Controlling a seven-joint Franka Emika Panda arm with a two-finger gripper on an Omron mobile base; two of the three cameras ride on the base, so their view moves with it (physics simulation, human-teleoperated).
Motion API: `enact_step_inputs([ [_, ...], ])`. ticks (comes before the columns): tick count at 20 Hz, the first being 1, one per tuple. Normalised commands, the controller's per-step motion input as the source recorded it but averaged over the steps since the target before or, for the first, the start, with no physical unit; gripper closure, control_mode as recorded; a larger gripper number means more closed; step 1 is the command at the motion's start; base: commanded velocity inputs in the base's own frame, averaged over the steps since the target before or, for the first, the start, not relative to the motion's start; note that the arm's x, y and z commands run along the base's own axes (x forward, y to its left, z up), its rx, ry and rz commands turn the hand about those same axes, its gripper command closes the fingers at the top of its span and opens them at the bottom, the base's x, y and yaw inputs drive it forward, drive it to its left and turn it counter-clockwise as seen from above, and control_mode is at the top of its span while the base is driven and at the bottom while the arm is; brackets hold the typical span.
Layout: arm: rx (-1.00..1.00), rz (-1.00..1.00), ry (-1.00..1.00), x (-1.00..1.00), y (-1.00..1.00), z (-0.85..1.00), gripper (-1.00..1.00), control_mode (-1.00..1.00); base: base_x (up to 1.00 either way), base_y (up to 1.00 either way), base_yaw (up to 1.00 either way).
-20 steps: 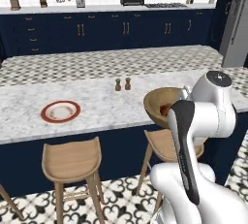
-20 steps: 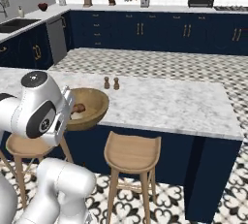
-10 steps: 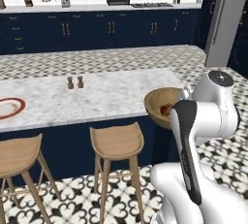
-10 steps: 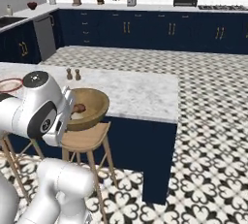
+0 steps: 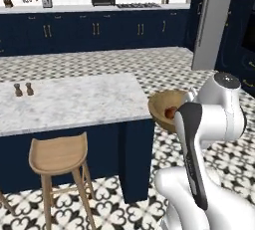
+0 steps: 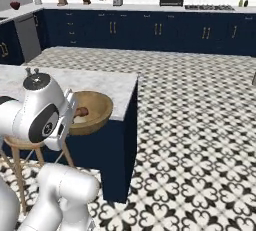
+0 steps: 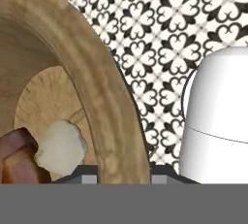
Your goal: Pick the chicken drumstick and garlic from their plates and place them in the bowl. Then put the bowl in the fridge.
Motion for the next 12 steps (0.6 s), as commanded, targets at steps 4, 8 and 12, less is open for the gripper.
enact_step_inputs([
  [4, 0.0, 0.0, 0.0, 0.0, 0.0, 0.0, 1.0, 1.0, 0.42, -1.0, -0.02],
  [8, 0.0, 0.0, 0.0, 0.0, 0.0, 0.0, 1.0, 1.0, 0.48, -1.0, -0.03],
  [12, 0.0, 0.0, 0.0, 0.0, 0.0, 0.0, 1.0, 1.0, 0.65, -1.0, 0.0],
])
